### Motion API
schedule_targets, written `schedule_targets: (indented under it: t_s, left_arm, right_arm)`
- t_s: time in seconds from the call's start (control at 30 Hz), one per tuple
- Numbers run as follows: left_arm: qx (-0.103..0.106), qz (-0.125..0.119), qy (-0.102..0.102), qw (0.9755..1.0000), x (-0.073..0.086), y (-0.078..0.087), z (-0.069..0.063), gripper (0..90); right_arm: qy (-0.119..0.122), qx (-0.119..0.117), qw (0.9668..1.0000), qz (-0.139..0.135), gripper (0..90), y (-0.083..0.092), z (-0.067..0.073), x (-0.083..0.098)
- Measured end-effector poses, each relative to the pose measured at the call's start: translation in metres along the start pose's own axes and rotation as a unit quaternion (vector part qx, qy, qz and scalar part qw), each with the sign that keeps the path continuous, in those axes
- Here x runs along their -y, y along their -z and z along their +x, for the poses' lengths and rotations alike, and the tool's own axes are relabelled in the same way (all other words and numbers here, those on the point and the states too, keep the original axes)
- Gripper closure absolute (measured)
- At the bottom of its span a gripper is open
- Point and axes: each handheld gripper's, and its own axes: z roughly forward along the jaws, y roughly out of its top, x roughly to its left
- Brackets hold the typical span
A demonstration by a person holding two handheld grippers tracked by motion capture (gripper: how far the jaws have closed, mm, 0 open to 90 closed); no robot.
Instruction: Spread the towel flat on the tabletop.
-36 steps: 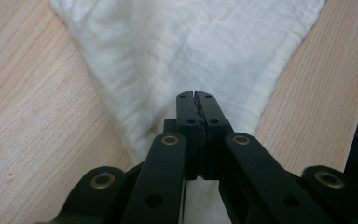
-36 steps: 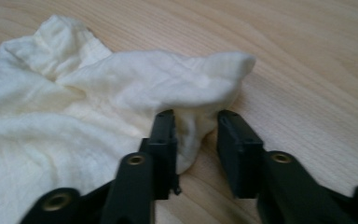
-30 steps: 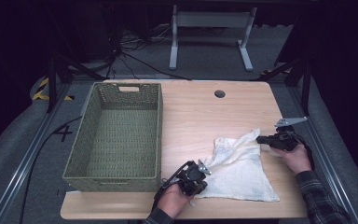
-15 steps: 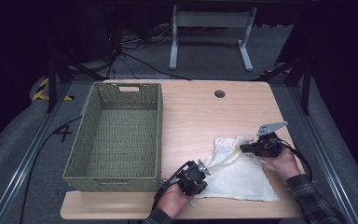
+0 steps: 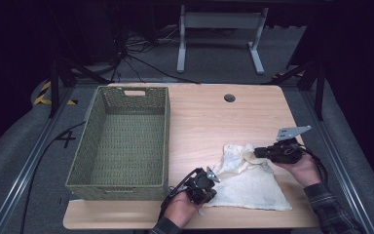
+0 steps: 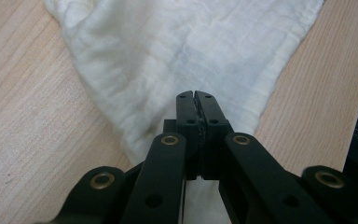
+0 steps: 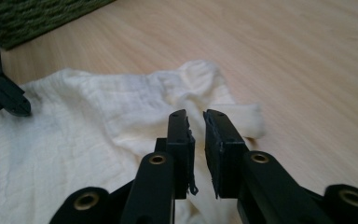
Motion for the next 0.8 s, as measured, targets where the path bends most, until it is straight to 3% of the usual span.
schedule_targets:
  t_s: [0.07,0.27,0.37,0.6,0.7,0.73,0.8]
  left_arm:
    - [-0.001,0.001,-0.001,1.0,0.0,0.0,0.0,89.4]
    - [0.0,0.0,0.0,1.0,0.0,0.0,0.0,89.3]
    - [0.0,0.0,0.0,1.0,0.0,0.0,0.0,89.3]
    - [0.002,0.0,-0.001,1.0,0.0,0.0,0.001,89.1]
    - [0.002,0.0,0.001,1.0,0.0,0.0,0.001,89.2]
    - [0.002,0.0,0.001,1.0,0.0,0.0,0.001,89.2]
    - [0.002,-0.001,0.001,1.0,0.0,0.0,0.001,89.1]
  right_arm:
    - [-0.015,0.021,0.9997,-0.005,75.2,0.013,-0.011,0.006]
    - [-0.025,0.026,0.9988,0.033,69.5,0.004,-0.021,0.019]
    - [-0.016,0.027,0.9982,0.05,66.0,-0.004,-0.022,0.021]
    - [-0.002,0.019,0.9989,0.044,62.8,-0.009,-0.02,0.018]
    - [0.004,0.016,0.9989,0.043,67.2,-0.014,-0.02,0.016]
    - [0.011,0.012,0.9988,0.046,79.0,-0.016,-0.02,0.014]
    - [0.013,0.015,0.9987,0.048,82.3,-0.016,-0.02,0.014]
